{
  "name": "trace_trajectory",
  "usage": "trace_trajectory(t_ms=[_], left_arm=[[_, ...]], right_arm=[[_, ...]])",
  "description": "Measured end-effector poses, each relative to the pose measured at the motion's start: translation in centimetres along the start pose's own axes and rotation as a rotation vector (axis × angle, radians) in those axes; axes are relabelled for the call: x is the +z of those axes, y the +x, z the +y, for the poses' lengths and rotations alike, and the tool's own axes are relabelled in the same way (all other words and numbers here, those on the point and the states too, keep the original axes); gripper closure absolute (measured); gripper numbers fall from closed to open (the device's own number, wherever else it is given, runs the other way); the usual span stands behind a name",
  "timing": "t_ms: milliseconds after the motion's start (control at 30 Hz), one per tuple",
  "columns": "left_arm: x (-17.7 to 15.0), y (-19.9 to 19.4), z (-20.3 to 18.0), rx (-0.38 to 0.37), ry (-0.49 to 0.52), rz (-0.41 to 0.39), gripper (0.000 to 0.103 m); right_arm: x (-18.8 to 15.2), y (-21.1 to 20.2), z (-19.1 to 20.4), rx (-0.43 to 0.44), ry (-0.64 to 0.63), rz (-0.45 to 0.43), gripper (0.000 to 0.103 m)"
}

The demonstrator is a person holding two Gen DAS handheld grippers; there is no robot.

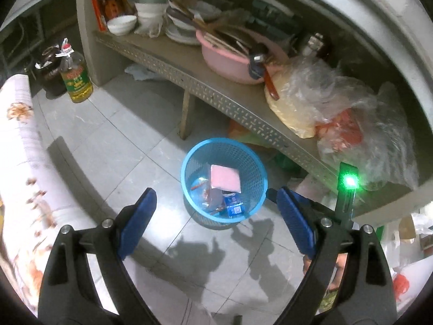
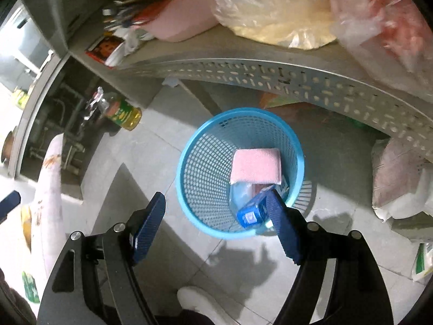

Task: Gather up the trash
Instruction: 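Open both tools to drop the sponge and can into the wastebasket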

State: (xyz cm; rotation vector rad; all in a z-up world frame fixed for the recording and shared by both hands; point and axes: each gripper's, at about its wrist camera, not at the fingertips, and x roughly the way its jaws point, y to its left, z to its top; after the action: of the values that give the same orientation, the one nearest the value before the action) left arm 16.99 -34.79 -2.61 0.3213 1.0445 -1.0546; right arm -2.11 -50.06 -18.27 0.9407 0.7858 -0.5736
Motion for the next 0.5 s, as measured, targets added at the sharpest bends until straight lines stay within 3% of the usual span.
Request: trace_trajectory(t_ms=[133,267,500], left_arm=[[-2.4,-4.1,1.1,0.000,-0.028,-0.073,0.017],[-5.4,-8.0,2.5,0.050,-0.016,-0.126,0.017],[-10.6,-13.2,6.2,0.127,-0.050,-0.146,0.017]], right_arm=[[-1.1,-2.2,2.1,0.008,-0.064,-0.010,0.028],[-2.0,-4.8,5.5,0.016,-0.166,-0.037,0.024],[-3.7,-9.1,14.0,0.012,-0.433,-0.136,0.013]])
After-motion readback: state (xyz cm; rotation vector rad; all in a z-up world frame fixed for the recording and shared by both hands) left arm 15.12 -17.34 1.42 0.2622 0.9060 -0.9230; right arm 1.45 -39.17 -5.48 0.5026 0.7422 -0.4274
